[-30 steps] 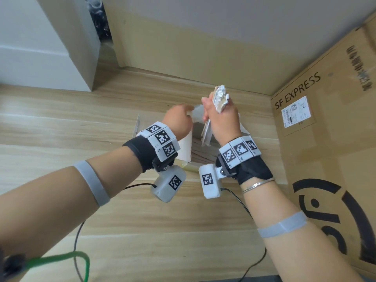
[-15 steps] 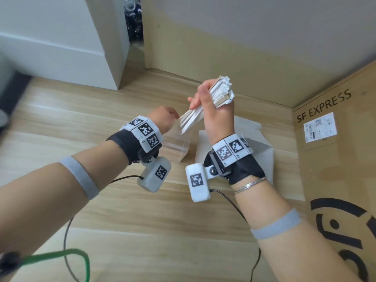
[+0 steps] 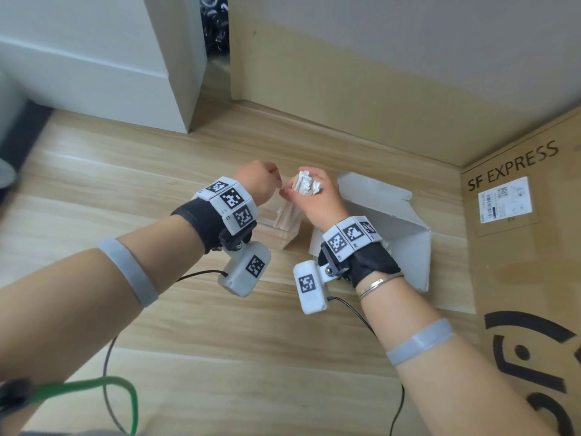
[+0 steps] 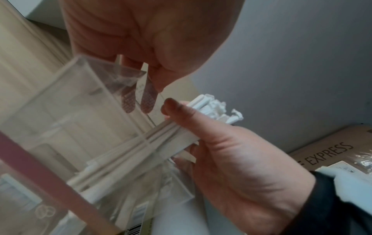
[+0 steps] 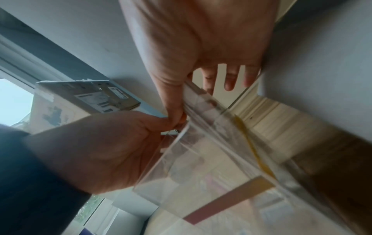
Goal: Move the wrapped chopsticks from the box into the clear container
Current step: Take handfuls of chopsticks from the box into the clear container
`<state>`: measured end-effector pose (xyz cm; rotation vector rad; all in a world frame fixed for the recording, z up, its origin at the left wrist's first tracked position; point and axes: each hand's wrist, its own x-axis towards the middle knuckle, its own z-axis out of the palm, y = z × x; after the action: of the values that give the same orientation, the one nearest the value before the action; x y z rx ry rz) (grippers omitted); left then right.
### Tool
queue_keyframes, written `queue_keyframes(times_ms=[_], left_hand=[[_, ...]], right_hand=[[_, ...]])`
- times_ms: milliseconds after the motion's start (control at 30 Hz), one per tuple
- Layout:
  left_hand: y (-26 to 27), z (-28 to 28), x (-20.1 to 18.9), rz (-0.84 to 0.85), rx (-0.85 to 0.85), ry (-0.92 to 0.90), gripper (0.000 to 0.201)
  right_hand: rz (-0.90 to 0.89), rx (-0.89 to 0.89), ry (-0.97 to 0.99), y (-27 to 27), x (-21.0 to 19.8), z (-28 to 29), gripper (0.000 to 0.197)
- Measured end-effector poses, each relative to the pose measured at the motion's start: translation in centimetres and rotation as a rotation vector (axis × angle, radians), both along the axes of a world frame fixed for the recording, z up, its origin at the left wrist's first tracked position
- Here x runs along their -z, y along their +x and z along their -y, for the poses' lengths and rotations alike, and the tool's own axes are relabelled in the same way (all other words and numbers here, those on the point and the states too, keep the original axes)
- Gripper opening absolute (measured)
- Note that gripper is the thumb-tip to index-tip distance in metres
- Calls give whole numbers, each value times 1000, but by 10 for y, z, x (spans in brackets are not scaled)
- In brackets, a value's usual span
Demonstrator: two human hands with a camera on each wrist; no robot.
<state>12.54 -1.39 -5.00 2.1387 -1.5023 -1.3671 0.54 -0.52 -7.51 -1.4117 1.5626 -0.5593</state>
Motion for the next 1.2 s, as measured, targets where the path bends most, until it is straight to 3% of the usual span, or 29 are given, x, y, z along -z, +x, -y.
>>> queue_keyframes(times_ms=[167, 433, 533, 900, 1200], left_hand=[[-2, 1, -3, 15, -9, 31, 32], [-8, -4, -9, 54, 3, -28, 37], [-14, -4, -12, 68, 21, -86, 40], [-63, -2, -18, 64, 120, -274, 38], [-107, -11, -6, 11, 139, -119, 47]], right_hand=[[-101, -165, -58, -9, -6, 1, 20], [-26, -84, -113, -27, -13, 1, 9], [-21, -55, -135, -39, -14, 5, 16], [5, -34, -39, -80, -21, -1, 3], [-45, -49, 128, -118, -17, -16, 19]])
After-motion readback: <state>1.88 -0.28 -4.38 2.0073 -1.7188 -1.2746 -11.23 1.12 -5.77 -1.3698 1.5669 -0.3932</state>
